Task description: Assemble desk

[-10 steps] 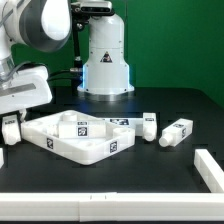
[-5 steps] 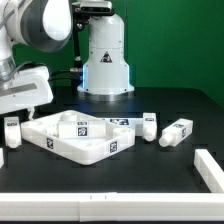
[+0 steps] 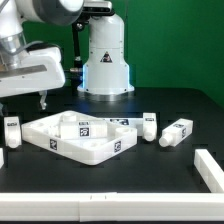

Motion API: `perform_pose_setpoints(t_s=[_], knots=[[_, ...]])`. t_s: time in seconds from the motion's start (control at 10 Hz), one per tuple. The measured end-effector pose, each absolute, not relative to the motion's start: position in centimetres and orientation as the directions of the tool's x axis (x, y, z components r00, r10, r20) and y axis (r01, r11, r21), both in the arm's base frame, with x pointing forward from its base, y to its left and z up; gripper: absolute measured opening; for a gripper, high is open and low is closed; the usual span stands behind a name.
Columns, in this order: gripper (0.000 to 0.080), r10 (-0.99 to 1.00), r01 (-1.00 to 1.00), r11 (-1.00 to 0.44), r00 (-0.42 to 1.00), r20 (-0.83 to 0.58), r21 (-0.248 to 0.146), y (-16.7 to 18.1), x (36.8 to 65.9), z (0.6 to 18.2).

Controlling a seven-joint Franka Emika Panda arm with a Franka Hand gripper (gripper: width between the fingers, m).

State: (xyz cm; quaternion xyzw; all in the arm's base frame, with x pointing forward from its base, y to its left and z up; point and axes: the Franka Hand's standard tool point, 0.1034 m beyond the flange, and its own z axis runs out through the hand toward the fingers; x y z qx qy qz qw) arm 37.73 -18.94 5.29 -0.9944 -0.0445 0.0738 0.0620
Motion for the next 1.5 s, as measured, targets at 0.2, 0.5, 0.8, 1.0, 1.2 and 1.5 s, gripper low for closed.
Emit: perform_pose_setpoints(t_s=[0.2,0.5,0.8,1.0,1.2,1.5], knots=[[0.0649,0.197,0.178,-0.973,0.971,-0.135,-0.144,-18.7,38.2,5.2],[0.0649,0.064,0.052,-0.994,0.991,-0.118,-0.101,-18.6,37.4,5.3],[0.0649,-0.164,-0.168,-0.985,0.983,-0.088,-0.038,-17.3,35.9,4.9],[0.0649,-0.128,-0.130,-0.991,0.990,-0.066,-0.027,-17.7,36.0,4.8],[0.0649,-0.197,-0.198,-0.980,0.979,-0.046,-0.012,-17.9,35.9,4.8],[0.0649,-0.608,-0.608,-0.793,0.793,-0.013,0.026,-16.6,34.0,3.1]])
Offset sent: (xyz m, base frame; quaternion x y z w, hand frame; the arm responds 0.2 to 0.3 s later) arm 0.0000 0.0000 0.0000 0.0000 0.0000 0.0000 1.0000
